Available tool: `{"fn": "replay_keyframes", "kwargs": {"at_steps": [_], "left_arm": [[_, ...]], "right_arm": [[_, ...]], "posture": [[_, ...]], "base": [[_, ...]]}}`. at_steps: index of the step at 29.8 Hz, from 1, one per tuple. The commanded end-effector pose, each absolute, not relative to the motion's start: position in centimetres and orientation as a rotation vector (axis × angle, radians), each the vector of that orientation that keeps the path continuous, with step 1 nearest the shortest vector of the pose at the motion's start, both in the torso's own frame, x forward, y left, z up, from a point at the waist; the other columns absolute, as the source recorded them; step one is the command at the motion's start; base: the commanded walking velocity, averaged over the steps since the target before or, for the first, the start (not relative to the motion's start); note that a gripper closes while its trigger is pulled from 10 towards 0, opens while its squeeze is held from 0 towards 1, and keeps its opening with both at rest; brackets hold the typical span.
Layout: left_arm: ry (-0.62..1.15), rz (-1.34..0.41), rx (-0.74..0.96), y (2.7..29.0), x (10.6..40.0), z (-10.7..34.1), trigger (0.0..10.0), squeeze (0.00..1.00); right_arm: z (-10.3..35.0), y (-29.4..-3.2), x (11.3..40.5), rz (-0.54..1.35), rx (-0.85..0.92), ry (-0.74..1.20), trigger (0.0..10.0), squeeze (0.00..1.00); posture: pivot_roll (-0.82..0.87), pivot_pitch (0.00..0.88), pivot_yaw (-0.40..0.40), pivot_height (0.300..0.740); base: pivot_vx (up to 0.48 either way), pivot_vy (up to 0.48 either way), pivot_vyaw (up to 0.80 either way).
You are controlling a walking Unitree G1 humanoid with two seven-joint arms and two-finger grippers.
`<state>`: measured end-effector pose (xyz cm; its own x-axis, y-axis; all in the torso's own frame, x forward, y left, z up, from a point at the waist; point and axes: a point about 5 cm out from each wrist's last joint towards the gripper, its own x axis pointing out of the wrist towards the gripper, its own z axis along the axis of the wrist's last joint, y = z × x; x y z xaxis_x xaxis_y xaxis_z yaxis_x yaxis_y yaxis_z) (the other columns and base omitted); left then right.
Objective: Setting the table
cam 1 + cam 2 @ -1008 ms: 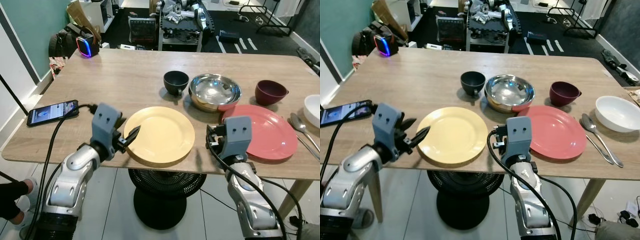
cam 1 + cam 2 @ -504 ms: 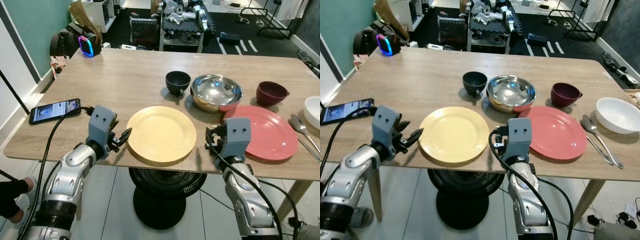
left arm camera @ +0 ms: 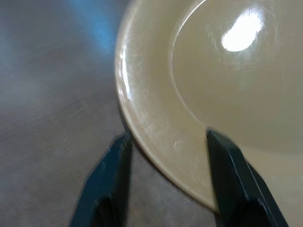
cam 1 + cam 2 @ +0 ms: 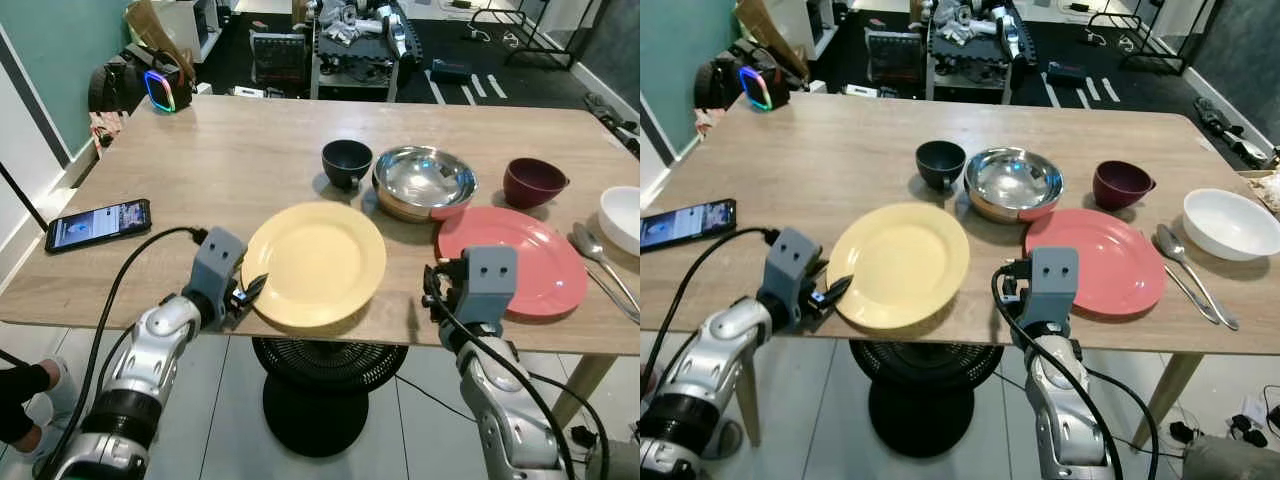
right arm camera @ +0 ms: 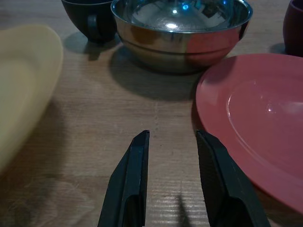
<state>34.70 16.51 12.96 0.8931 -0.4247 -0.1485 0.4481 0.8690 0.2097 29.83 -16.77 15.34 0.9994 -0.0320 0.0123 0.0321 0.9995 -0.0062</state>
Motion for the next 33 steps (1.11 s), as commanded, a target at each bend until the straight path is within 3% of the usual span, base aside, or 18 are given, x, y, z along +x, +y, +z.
{"fn": "replay_keyframes", "kwargs": {"at_steps": [1,4,8,15,23,33], "left_arm": [[0.216,-0.453,0.229,17.0,33.5,9.9,10.0,0.0],[0.227,-0.457,0.225,17.0,33.2,9.4,10.0,0.0],[0.224,-0.455,0.211,16.8,33.1,9.2,10.0,0.0],[0.212,-0.458,0.213,16.7,33.3,9.3,10.0,0.0],[0.205,-0.462,0.212,16.7,33.3,9.4,10.0,0.0],[0.203,-0.465,0.21,16.7,33.4,9.3,10.0,0.0]], "right_arm": [[14.9,-16.8,29.7,-0.036,0.018,0.021,10.0,0.0],[14.8,-16.4,29.8,-0.018,0.052,0.04,10.0,0.0],[15.3,-13.2,29.6,0.205,0.378,0.116,10.0,0.0],[15.6,-11.6,28.9,0.354,0.593,0.167,10.0,0.0],[14.7,-14.6,30.1,0.081,0.524,0.137,10.0,0.0],[15.2,-14.1,30.2,0.163,0.734,0.141,10.0,0.0]], "posture": [[-0.08,0.141,0.052,0.74],[-0.08,0.143,0.049,0.74],[-0.07,0.141,0.044,0.74],[-0.08,0.137,0.048,0.74],[-0.07,0.13,0.046,0.74],[-0.07,0.122,0.044,0.74]], "base": [[0.0,0.0,0.0],[0.0,0.0,0.0],[0.0,0.0,0.0],[0.0,0.0,0.0],[0.0,0.0,0.0],[0.0,0.0,0.0]]}}
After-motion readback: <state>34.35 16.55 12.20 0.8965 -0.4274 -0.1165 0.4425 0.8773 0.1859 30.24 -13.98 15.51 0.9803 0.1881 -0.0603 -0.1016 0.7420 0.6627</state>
